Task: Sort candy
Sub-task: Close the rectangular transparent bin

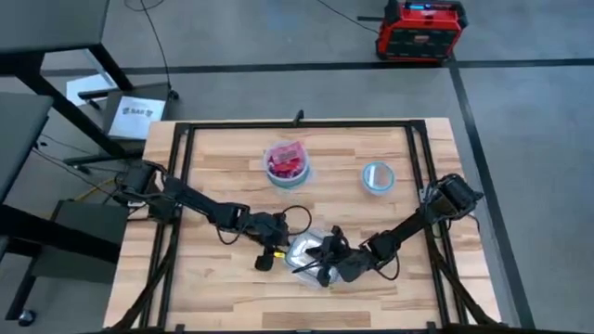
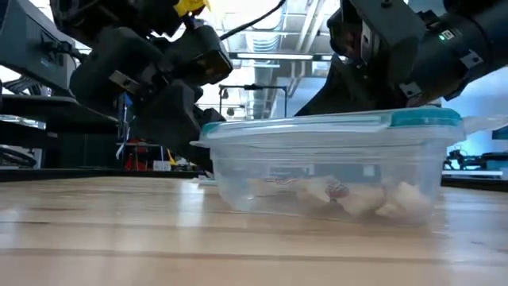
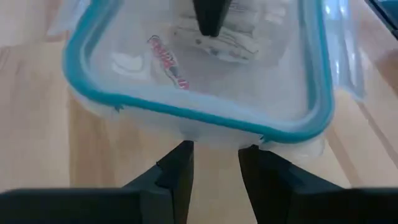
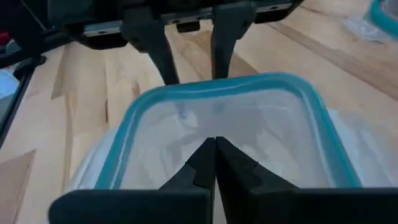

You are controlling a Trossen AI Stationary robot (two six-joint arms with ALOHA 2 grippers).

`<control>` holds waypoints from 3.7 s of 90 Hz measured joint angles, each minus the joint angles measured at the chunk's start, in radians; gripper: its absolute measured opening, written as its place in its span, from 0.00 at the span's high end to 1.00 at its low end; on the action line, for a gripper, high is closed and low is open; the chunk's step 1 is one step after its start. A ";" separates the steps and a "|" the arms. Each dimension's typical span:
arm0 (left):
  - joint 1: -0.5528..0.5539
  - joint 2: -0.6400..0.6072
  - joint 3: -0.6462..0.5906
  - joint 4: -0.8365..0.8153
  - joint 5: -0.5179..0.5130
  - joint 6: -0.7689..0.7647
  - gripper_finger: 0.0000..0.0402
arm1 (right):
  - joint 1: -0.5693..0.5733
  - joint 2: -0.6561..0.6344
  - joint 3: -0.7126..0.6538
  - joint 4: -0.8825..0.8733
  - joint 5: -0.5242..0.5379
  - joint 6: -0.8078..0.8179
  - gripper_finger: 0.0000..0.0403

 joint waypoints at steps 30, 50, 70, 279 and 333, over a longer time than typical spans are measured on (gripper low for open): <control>-0.005 -0.058 0.113 -0.394 -0.071 0.007 0.72 | 0.016 -0.078 -0.008 -0.025 0.004 -0.108 1.00; -0.020 -0.192 0.151 -0.485 -0.131 -0.068 0.72 | 0.081 -0.273 -0.004 -0.221 0.010 -0.122 1.00; -0.066 -0.115 0.155 -0.286 0.005 -0.134 0.72 | 0.122 -0.452 -0.003 -0.810 0.134 0.237 1.00; -0.047 -0.320 0.098 -0.880 -0.294 -0.318 0.72 | -0.067 -0.384 -0.003 -0.614 -0.218 0.064 1.00; -0.220 -0.087 0.098 -0.455 -0.274 -0.413 0.72 | -0.414 -0.382 -0.019 -0.621 -0.486 -0.158 1.00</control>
